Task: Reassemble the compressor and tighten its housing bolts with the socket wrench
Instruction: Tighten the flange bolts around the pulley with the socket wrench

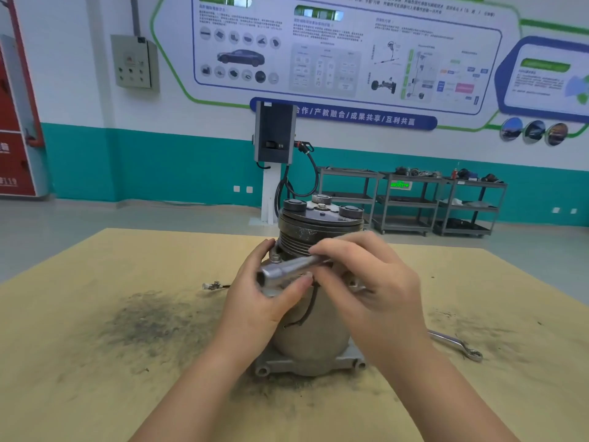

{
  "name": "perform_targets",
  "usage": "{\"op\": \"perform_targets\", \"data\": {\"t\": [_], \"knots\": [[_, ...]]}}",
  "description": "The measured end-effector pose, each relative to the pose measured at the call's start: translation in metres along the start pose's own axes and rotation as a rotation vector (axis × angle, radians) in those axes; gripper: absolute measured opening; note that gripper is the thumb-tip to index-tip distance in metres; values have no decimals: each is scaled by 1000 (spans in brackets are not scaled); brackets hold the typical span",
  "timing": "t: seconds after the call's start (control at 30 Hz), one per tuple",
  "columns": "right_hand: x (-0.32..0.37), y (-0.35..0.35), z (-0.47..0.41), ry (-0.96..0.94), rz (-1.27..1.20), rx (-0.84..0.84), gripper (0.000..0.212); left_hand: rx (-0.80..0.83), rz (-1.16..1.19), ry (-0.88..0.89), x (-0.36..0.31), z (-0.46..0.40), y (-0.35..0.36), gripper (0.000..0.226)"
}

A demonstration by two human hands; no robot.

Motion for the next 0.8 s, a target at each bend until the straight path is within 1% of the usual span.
{"op": "perform_targets", "data": {"t": [0.07,0.13,0.17,0.2,0.27,0.33,0.4,0.5,0.57,0.67,0.8], "knots": [[-4,4,-8,-57,55,25,11,18,-21,30,0,-1,0,74],[-10,1,-7,-145,59,-6,13,63,-36,5,3,-1,-2,84],[-14,-3,-4,-175,51,-45,12,90,-60,-11,3,-1,-2,90],[-16,-7,0,-186,40,-104,12,106,-91,-12,3,-1,-3,92],[-19,-13,2,-141,-43,-243,21,113,-128,-2,4,-3,-4,90],[-19,-16,-2,36,-247,-368,20,118,-130,-22,6,-4,-4,91],[-23,-20,-7,261,-461,-485,14,112,-116,-26,6,-4,-4,94],[-36,-25,-6,588,-682,-553,14,68,-123,-16,6,-3,-3,98],[-43,-26,-5,754,-782,-588,16,48,-117,-7,5,-1,-2,93],[-47,-25,-3,885,-875,-618,15,26,-132,-13,4,0,-1,82],[-50,-23,-4,927,-927,-580,14,11,-135,-20,3,-1,0,76]]}}
Point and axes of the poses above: each hand's wrist, its own z-axis away from the middle knuckle, its own y-axis out of the palm, x = y × z, the point moved 2 cm from there along -z, towards the middle knuckle, and after that the axes turned 7 degrees about -x, right-handed, at the moved point
